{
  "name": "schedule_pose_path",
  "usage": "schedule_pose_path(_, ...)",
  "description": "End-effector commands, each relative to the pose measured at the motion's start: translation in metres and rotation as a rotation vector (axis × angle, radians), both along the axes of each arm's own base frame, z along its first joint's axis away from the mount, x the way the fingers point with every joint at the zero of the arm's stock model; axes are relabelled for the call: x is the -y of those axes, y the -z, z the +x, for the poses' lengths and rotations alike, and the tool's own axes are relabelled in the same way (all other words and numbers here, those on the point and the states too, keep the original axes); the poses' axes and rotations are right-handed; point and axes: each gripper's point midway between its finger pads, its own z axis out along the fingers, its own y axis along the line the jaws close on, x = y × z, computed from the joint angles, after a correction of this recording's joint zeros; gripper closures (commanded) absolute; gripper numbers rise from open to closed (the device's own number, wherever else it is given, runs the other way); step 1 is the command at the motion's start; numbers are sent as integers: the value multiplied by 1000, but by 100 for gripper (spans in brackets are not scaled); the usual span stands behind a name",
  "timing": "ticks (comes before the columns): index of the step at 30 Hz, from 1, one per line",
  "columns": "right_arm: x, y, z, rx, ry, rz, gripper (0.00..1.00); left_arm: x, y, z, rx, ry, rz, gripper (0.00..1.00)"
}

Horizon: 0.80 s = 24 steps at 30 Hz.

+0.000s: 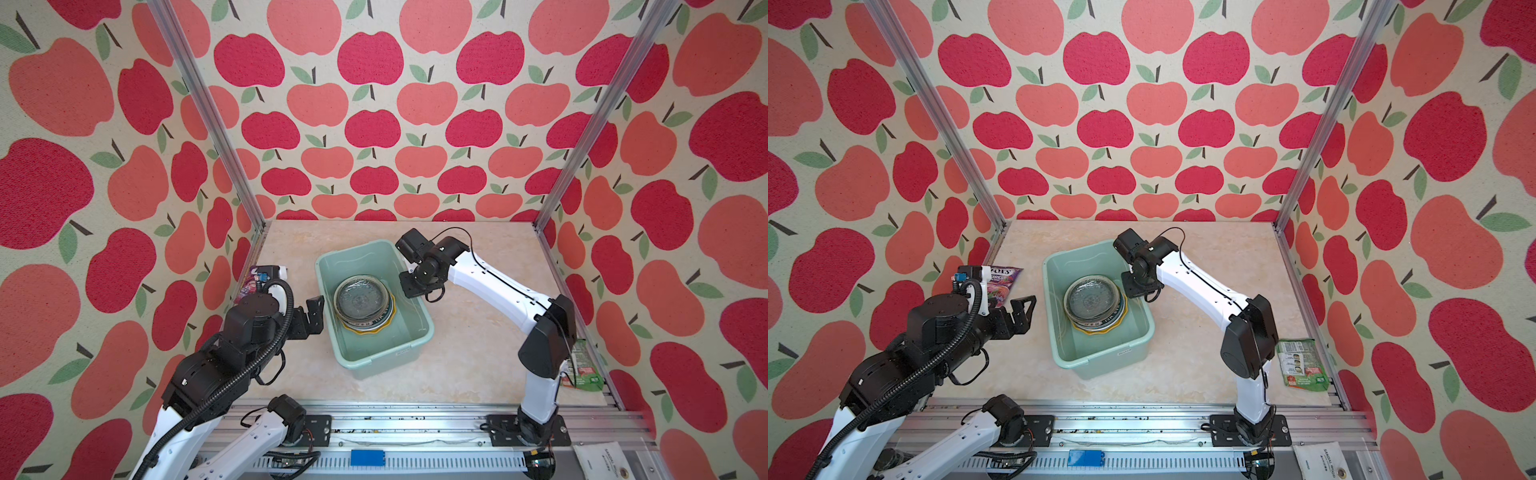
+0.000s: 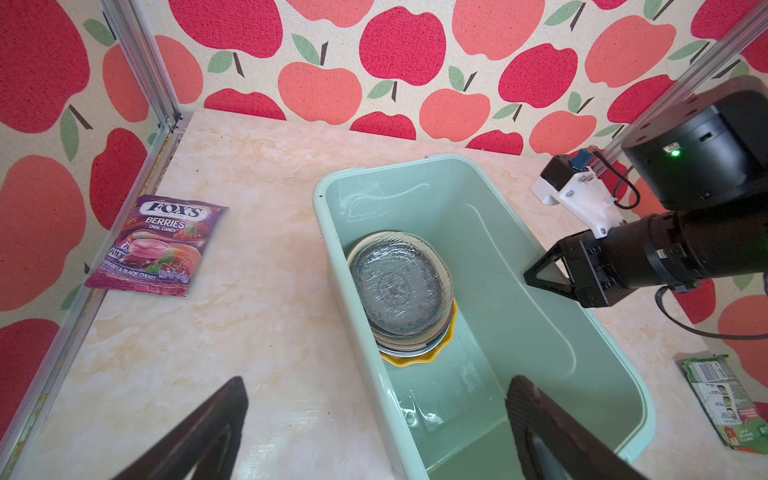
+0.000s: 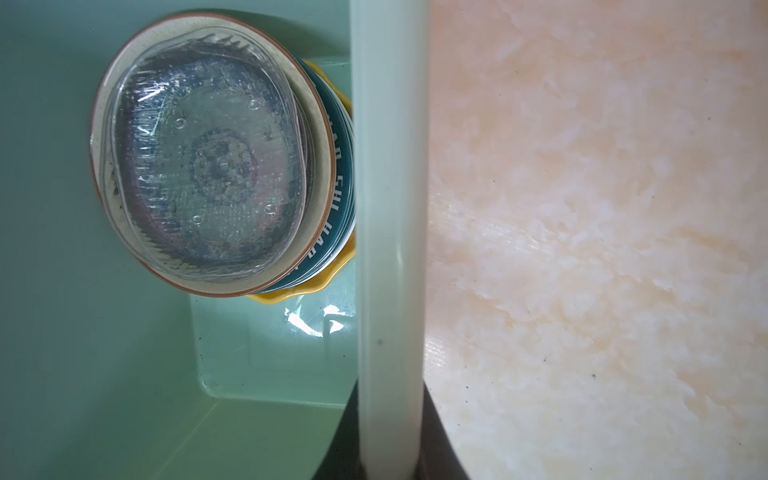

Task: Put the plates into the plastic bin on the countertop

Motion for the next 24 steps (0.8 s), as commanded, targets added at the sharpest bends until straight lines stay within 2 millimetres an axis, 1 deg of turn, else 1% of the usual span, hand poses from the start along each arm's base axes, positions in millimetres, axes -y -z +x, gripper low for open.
schedule_pose_path(1,53,-33,-3,73,136,4,95,1,-9,-1,18,-4,-42,1)
schedule_pose_path(4,72,-29,-12,77,153,21,95,4,-7,4,19,-3,-47,1)
schedule_pose_path(7,86,-25,-16,68,182,36,94,7,-5,9,22,-15,-57,1)
schedule_pose_path(9,89,-24,-17,66,194,42,92,7,-3,13,28,-28,-70,1)
schedule_pose_path(12,88,-30,-15,79,194,70,87,7,-2,20,50,-54,-81,1)
schedule_pose_path(14,89,-38,-11,94,197,90,79,5,-3,25,75,-74,-78,1)
schedule_pose_path(18,101,-68,-1,158,198,146,55,-3,-4,39,146,-114,-22,1)
schedule_pose_path(19,106,-75,2,177,202,158,52,-6,-3,44,160,-131,-11,1)
schedule_pose_path(22,127,-97,13,243,222,207,48,-17,-1,62,187,-183,-19,1)
schedule_pose_path(23,138,-103,18,270,240,214,45,-20,2,69,183,-192,-24,1)
schedule_pose_path(24,150,-109,22,302,254,216,45,-24,7,76,173,-203,-28,1)
